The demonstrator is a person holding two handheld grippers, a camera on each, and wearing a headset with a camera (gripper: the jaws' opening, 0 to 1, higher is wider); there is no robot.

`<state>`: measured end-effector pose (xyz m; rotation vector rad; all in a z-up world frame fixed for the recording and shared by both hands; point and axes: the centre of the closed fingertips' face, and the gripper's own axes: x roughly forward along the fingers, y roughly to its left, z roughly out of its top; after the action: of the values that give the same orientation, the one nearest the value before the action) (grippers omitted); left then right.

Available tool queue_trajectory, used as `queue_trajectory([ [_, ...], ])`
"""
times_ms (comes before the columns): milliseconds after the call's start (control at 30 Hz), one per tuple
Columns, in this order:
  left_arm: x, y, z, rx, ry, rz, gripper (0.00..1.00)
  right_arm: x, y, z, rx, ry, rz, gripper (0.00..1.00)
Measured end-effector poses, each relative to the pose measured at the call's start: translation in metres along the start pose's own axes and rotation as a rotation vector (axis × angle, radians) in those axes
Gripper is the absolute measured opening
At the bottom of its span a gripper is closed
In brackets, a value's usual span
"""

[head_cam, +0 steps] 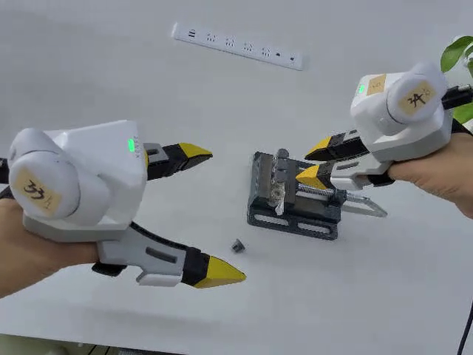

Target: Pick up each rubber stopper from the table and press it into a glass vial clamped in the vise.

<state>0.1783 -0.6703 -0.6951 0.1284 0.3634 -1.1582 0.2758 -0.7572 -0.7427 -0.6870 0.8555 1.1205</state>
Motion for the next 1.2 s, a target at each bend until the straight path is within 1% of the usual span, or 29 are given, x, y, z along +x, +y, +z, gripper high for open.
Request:
queue_trajectory([
  [167, -0.004, 0.001, -0.001, 0.003, 0.008, 0.007, 0.93, -0.009, 0.001, 0.0, 0.027, -0.041, -0.019, 0.21],
  [400, -0.006, 0.0, 0.001, 0.006, 0.014, 0.021, 0.97, -0.019, 0.003, -0.003, 0.074, -0.099, -0.042, 0.27],
  [533, -0.009, 0.001, -0.002, 0.008, 0.025, 0.025, 0.97, -0.024, 0.004, -0.007, 0.091, -0.12, -0.056, 0.31],
  [633, -0.011, 0.001, -0.002, 0.011, 0.03, 0.028, 0.98, -0.028, 0.007, -0.009, 0.114, -0.148, -0.063, 0.33],
  [1000, -0.014, -0.002, -0.005, 0.013, 0.049, 0.028, 0.99, -0.035, 0.017, -0.016, 0.151, -0.216, -0.078, 0.4],
  [1100, -0.015, -0.002, -0.005, 0.013, 0.047, 0.029, 0.99, -0.037, 0.02, -0.02, 0.165, -0.236, -0.075, 0.44],
  [1200, -0.015, -0.002, -0.006, 0.017, 0.057, 0.031, 0.99, -0.041, 0.023, -0.024, 0.17, -0.265, -0.072, 0.48],
])
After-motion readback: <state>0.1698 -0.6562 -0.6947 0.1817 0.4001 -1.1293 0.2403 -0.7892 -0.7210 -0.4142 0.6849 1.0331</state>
